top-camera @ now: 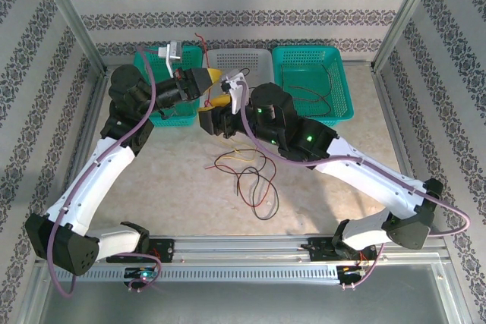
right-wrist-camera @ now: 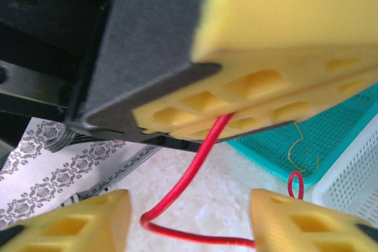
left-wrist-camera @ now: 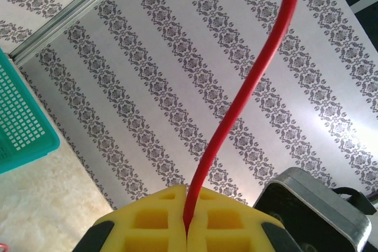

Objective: Untangle the cables

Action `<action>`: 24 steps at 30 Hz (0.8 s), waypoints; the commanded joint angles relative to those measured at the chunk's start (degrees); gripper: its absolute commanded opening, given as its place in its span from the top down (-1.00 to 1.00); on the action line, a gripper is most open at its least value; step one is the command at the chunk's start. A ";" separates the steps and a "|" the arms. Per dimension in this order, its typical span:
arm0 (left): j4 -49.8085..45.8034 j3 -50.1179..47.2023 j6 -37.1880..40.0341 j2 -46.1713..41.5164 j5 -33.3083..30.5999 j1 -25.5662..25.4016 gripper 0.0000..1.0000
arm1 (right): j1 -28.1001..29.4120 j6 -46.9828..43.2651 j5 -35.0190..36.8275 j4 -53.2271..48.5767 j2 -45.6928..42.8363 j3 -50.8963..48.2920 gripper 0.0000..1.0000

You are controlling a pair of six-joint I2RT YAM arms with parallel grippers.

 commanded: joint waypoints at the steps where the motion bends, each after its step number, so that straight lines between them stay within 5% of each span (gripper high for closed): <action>1: 4.18 -0.05 -0.72 -0.82 1.08 -0.66 1.00 | 0.01 1.00 2.28 0.93 0.99 -0.12 0.06; 12: 3.74 -0.96 2.91 -3.63 0.09 -0.68 1.00 | -2.86 5.87 2.70 1.18 -1.26 -4.73 0.94; 19: 8.07 -3.22 1.97 -4.85 0.05 -0.74 1.00 | -3.63 7.52 2.85 1.53 -3.79 -8.57 1.00; 20: 7.59 -3.44 2.37 -4.73 0.07 -0.67 0.92 | -3.60 7.53 3.08 1.34 -4.16 -8.81 1.00; 24: 7.21 -4.91 2.54 -4.99 -1.19 -0.72 -0.02 | -3.60 7.24 4.68 -0.05 -6.42 -9.29 1.00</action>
